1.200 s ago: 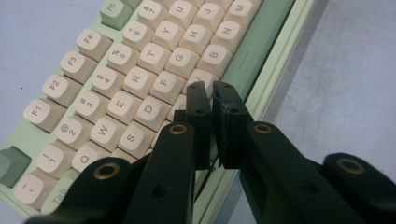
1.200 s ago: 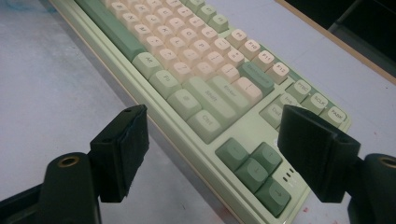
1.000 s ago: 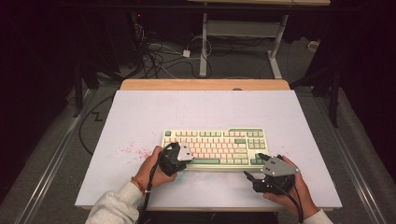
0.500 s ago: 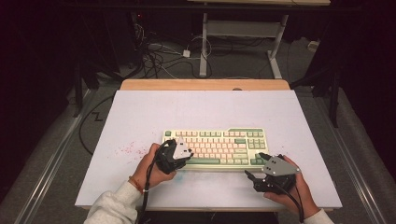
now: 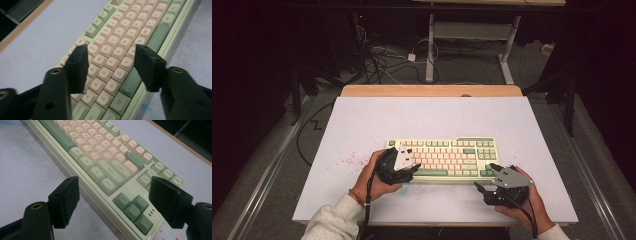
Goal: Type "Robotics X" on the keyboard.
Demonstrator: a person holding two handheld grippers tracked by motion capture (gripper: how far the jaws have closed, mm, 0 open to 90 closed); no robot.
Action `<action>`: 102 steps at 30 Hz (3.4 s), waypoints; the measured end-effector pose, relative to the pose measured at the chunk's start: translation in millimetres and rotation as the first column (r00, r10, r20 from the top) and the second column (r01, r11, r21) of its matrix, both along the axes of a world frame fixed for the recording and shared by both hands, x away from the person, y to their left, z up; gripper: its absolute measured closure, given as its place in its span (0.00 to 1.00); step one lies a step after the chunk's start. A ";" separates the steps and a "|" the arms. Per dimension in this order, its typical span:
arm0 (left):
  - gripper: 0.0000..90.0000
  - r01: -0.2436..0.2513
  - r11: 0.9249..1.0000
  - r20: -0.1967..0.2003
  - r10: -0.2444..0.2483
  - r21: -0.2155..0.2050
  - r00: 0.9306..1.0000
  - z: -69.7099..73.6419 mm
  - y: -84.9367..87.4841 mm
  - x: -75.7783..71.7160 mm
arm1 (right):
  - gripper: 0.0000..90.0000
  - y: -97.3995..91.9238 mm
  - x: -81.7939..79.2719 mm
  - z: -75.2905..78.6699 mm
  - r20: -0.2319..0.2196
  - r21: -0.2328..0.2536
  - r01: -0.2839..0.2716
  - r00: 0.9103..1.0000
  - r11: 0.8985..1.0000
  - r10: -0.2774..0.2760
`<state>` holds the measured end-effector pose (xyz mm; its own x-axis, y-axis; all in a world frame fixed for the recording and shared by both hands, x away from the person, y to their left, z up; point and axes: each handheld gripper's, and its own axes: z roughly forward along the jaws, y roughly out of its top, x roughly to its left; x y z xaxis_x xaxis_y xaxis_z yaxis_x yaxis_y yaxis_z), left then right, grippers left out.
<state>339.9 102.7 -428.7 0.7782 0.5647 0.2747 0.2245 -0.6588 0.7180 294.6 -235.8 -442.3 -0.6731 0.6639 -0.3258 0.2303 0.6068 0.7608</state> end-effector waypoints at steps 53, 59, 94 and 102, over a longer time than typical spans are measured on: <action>0.21 -0.059 0.998 0.037 0.059 -0.003 0.998 -25.3 52.0 -21.8 | 0.29 -6.2 6.1 0.9 -0.008 0.018 0.023 1.000 1.000 -0.023; 0.20 -0.067 0.998 0.027 0.066 0.003 0.997 -29.5 56.0 -24.9 | 0.29 -5.6 6.8 0.8 -0.004 0.010 0.021 1.000 1.000 -0.021; 0.20 -0.079 0.997 -0.014 0.079 0.011 0.997 -39.8 66.1 -34.8 | 1.00 26.4 55.9 4.5 -0.161 0.002 -0.053 0.986 0.999 0.052; 0.21 -0.088 0.996 -0.011 0.088 -0.001 0.996 -37.0 68.0 -34.7 | 1.00 33.7 64.5 -5.9 -0.185 -0.031 -0.056 0.981 0.998 0.049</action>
<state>305.2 170.7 -465.7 0.7284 0.6315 0.2657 0.2892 -0.6349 0.7164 359.1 -202.1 -448.2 -0.7575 0.6161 -0.2160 0.3314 0.6479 0.6859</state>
